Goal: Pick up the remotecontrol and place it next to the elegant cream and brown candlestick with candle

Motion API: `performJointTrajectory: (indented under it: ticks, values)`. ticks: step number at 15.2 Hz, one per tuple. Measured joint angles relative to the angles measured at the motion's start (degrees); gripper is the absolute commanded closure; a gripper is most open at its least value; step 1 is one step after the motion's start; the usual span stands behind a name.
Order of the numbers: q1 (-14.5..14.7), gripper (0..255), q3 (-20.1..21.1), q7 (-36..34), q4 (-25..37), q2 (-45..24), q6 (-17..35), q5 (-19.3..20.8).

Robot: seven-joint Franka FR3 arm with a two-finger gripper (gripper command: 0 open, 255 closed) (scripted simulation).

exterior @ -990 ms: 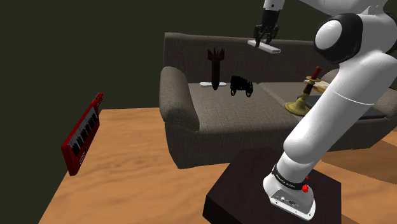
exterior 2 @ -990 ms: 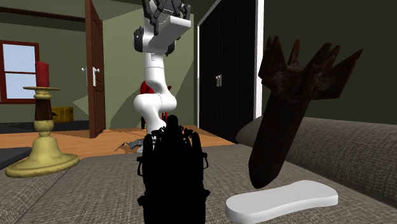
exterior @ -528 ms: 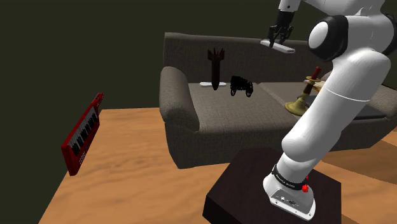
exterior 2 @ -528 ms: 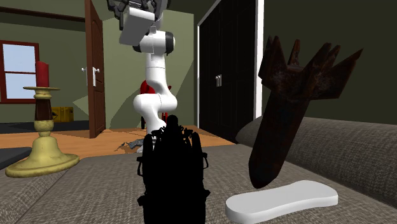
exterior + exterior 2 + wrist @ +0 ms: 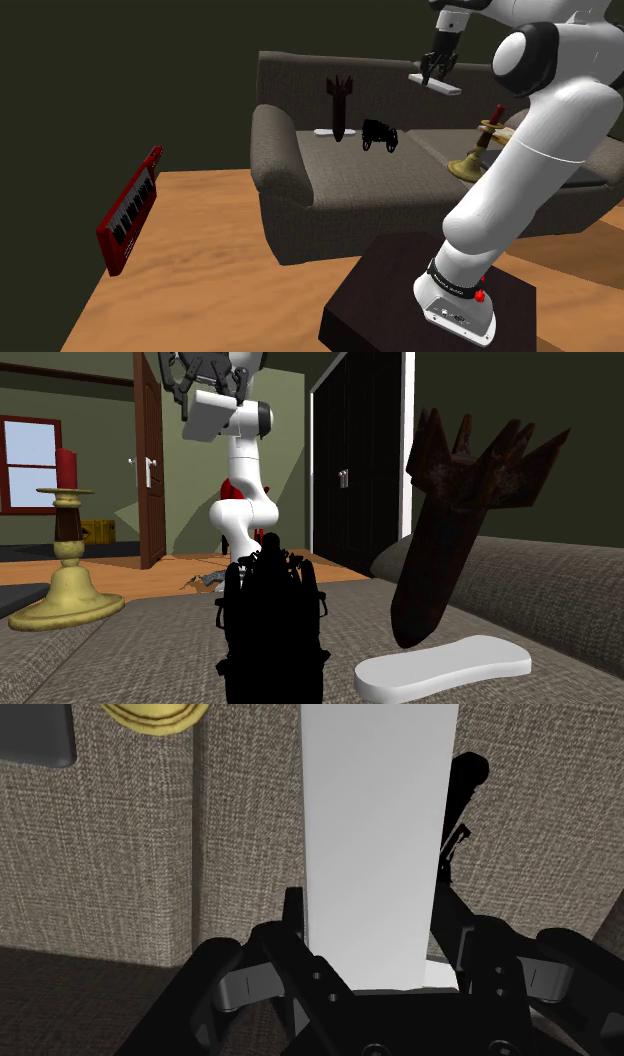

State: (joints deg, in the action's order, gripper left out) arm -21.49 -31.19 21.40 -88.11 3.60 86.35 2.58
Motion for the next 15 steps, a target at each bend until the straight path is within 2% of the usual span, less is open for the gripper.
performJointTrajectory:
  ticks: [15]
  values:
    - [0.09, 255, 0.52, -1.51, -15.18, 3.60, 12.03, 1.87]
